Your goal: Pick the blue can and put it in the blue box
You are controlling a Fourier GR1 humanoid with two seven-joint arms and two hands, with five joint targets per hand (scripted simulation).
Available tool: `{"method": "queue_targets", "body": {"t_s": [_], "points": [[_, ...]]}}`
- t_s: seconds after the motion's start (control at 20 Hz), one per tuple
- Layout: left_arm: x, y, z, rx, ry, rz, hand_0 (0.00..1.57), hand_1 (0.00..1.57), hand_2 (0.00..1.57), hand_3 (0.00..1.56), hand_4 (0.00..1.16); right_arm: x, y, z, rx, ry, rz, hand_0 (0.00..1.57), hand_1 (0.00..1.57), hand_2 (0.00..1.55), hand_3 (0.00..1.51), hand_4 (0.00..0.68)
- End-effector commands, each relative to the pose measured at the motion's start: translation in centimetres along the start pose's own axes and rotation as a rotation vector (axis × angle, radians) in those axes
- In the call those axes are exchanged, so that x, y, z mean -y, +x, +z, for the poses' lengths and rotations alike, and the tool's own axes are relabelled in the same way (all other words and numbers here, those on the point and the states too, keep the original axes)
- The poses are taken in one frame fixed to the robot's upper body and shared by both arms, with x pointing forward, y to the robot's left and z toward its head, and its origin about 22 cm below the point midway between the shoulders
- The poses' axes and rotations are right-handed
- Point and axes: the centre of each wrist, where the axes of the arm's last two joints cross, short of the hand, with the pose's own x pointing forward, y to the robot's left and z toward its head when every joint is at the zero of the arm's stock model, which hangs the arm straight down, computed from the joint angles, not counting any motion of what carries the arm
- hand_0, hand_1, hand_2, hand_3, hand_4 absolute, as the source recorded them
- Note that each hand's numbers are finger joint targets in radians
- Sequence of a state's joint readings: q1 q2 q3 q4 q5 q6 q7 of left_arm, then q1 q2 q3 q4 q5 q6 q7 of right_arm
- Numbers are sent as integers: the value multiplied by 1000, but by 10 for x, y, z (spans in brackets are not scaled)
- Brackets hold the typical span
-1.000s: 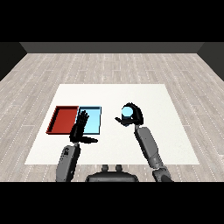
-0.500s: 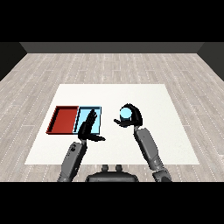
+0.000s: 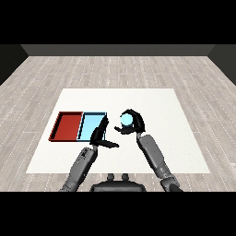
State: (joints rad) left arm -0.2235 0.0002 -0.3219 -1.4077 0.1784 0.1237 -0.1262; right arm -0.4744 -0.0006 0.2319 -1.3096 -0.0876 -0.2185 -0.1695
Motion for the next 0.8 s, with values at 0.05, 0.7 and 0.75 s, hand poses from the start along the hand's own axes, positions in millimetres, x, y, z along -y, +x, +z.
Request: {"method": "queue_targets", "body": {"t_s": [0.05, 0.7, 0.75], "points": [[11, -20, 8, -12, -3, -20, 0, 0, 0, 0, 0, -12, 3, -2, 7, 26, -1, 1426, 1426, 1461, 1425, 627], [1, -35, -27, -30, -11, 13, 0, 0, 0, 0, 0, -21, 15, 2, 32, 66, 0, 1430, 1430, 1459, 1415, 614], [38, -21, -13, -27, -28, 0, 0, 0, 0, 0, 0, -29, 5, 13, 46, 79, -14, 1427, 1427, 1457, 1417, 612]]}}
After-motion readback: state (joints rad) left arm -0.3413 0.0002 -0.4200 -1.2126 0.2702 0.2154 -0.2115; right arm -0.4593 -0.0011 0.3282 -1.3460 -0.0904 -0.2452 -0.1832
